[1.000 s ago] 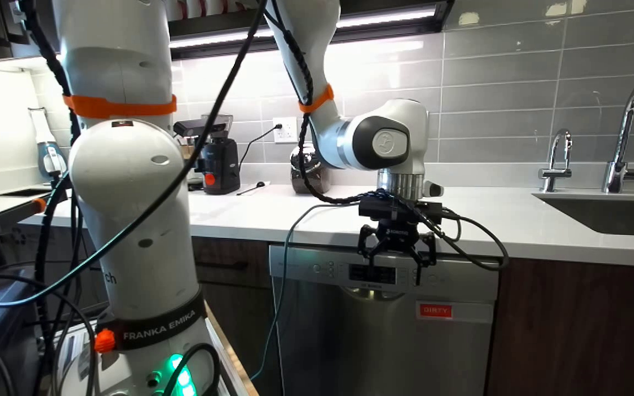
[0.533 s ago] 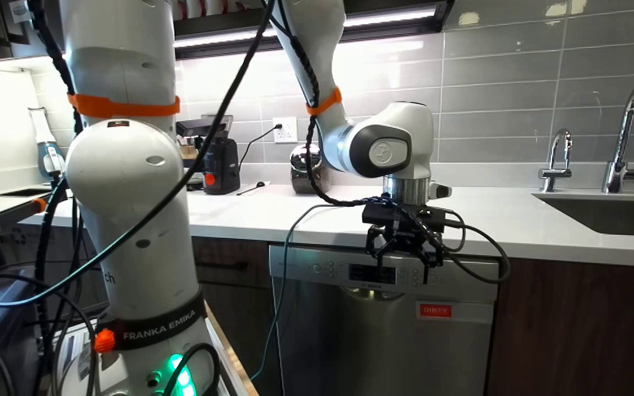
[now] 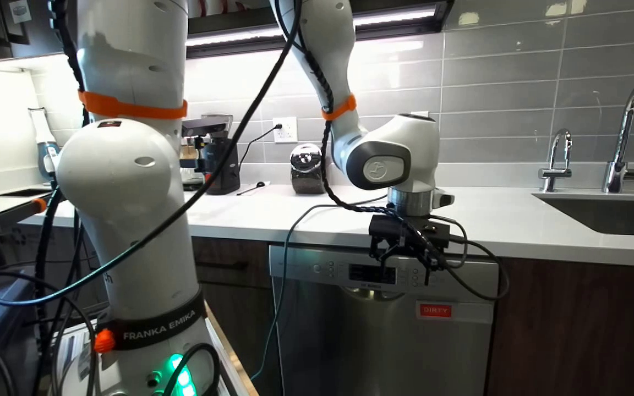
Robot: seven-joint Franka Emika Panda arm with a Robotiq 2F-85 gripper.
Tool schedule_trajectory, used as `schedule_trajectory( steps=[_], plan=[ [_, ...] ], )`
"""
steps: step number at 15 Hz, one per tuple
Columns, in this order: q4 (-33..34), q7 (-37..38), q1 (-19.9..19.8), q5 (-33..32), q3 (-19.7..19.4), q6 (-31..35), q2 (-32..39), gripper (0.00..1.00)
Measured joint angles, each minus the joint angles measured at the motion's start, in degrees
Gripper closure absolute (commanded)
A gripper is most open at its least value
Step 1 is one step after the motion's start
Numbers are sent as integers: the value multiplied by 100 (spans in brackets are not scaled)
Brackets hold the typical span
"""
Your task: Press a button on the stove
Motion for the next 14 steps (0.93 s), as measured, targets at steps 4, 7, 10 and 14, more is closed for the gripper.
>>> schedule_trajectory(
  steps=[4,7,10,14],
  plan=[
    [245,-594,-307,469,318,32,319,44],
    [428,-899,-542,708,516,36,548,67],
    [594,-1203,-757,988,691,36,753,92],
    [773,-1612,-1012,1401,895,36,964,100]
  ],
)
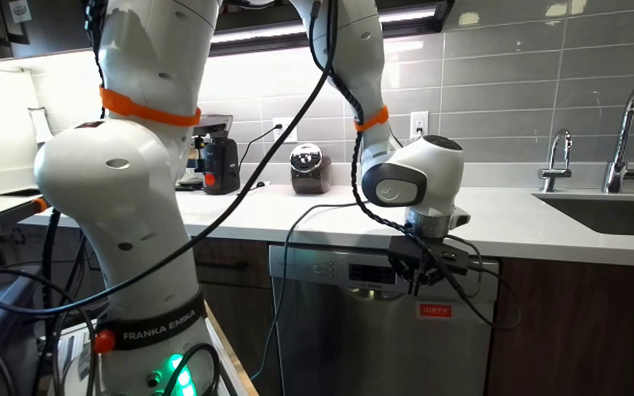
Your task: Press a button on the stove
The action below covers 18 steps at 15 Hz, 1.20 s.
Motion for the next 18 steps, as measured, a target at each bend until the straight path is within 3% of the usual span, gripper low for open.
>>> schedule_trajectory(
  steps=[18],
  plan=[
    [540,-1062,-736,1381,756,50,616,100]
  ],
)
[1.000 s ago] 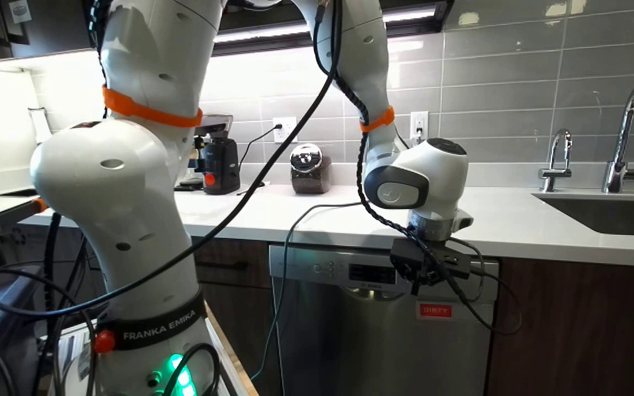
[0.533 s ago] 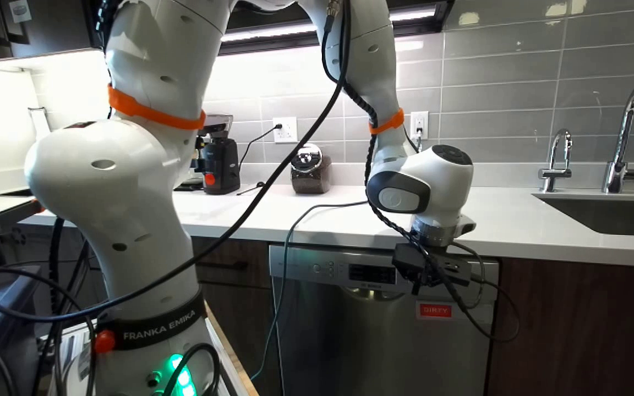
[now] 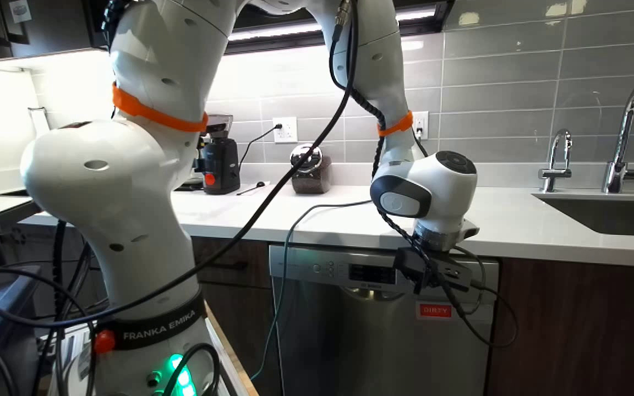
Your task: Press a button on the stove
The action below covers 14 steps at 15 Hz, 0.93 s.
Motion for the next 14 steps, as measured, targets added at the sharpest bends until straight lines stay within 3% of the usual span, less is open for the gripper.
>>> schedule_trajectory(
  steps=[14],
  plan=[
    [192,-241,-207,260,201,0,269,100]
  ],
)
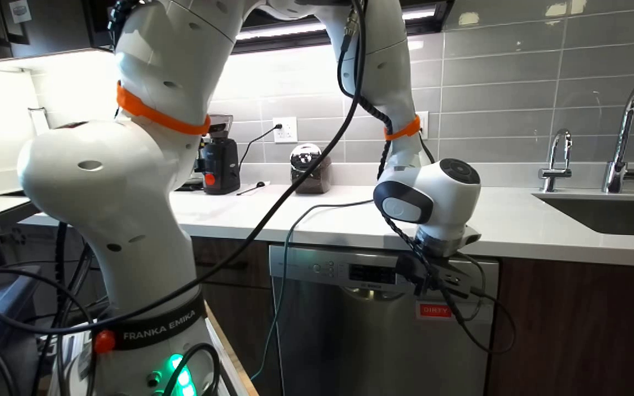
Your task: Press a button on the stove
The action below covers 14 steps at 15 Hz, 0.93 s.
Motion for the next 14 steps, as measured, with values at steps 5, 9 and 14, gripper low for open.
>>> schedule_trajectory(
  steps=[5,9,14],
  plan=[
    [10,-27,-27,11,51,0,17,100],
    [13,-42,-47,16,84,0,22,100],
    [28,-97,-105,33,149,0,23,100]
  ],
)
